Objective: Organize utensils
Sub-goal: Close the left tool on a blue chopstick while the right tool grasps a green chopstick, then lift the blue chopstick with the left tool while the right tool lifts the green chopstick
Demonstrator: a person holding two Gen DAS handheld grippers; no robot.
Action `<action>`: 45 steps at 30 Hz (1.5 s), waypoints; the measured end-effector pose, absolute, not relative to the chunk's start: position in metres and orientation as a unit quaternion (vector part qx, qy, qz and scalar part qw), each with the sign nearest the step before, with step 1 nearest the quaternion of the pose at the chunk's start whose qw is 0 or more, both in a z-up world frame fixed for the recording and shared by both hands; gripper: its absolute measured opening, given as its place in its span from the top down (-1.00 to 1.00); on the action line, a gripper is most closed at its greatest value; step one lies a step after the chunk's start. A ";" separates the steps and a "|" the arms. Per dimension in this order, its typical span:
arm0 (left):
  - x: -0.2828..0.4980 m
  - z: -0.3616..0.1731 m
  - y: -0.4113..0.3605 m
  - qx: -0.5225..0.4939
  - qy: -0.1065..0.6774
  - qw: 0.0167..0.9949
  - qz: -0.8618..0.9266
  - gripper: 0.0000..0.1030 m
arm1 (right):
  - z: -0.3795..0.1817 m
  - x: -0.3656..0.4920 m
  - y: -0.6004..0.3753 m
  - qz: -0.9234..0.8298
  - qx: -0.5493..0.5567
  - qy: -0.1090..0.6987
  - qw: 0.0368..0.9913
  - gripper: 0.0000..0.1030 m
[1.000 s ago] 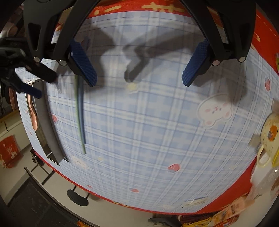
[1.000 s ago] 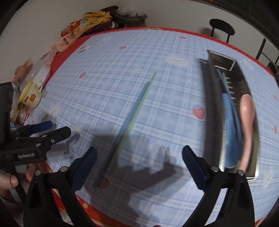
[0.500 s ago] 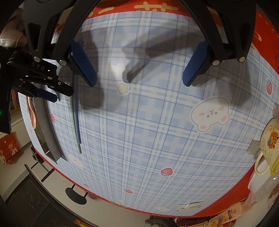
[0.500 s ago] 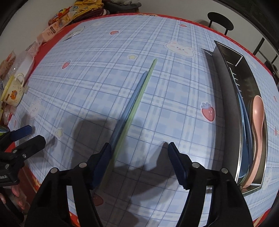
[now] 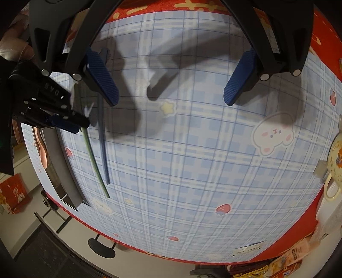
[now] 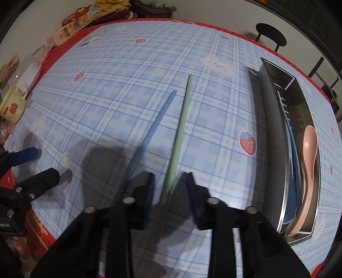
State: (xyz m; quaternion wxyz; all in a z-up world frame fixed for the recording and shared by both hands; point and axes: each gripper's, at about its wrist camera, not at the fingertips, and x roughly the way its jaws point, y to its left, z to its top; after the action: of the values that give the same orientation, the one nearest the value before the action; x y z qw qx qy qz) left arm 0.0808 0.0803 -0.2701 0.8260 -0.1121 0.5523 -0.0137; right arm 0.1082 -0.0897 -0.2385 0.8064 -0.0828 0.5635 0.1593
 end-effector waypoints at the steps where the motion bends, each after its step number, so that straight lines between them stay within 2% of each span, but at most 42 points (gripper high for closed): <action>1: 0.082 -0.270 0.078 -0.109 0.552 0.827 -0.016 -0.88 | -0.238 0.109 -0.094 0.159 -0.070 0.565 0.806 0.79; 4: 0.085 -0.269 0.068 -0.093 0.550 0.829 -0.028 -0.88 | -0.239 0.107 -0.113 0.163 -0.018 0.571 0.805 0.86; 15: 0.098 -0.270 0.012 -0.030 0.543 0.833 -0.101 -0.81 | -0.239 0.083 -0.140 0.159 0.041 0.582 0.796 0.87; 17: 0.101 -0.272 0.005 -0.020 0.546 0.831 -0.109 -0.52 | -0.240 0.082 -0.143 0.159 0.046 0.583 0.796 0.86; 23: 0.112 -0.281 -0.003 -0.013 0.557 0.823 -0.113 -0.10 | -0.240 0.071 -0.148 0.159 0.044 0.581 0.797 0.86; 31: 0.127 -0.282 -0.020 0.008 0.552 0.825 -0.121 0.04 | -0.240 0.068 -0.144 0.160 0.026 0.576 0.802 0.86; 34: 0.131 -0.283 -0.028 0.037 0.545 0.830 -0.111 0.23 | -0.240 0.067 -0.143 0.160 0.016 0.572 0.804 0.86; 36: 0.135 -0.284 -0.029 0.048 0.541 0.833 -0.108 0.27 | -0.241 0.066 -0.141 0.160 0.008 0.570 0.806 0.86; 40: 0.134 -0.285 -0.025 0.060 0.535 0.836 -0.102 0.57 | -0.240 0.064 -0.139 0.158 -0.004 0.566 0.809 0.86; 45: 0.129 -0.285 -0.008 0.031 0.528 0.840 -0.118 0.69 | -0.241 0.063 -0.139 0.158 -0.018 0.562 0.812 0.86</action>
State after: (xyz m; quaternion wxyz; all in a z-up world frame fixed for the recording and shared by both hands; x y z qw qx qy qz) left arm 0.1288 -0.0082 -0.2850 0.8404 0.0312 0.5280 -0.1184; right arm 0.0631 -0.1392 -0.2407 0.8121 -0.0182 0.5616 0.1576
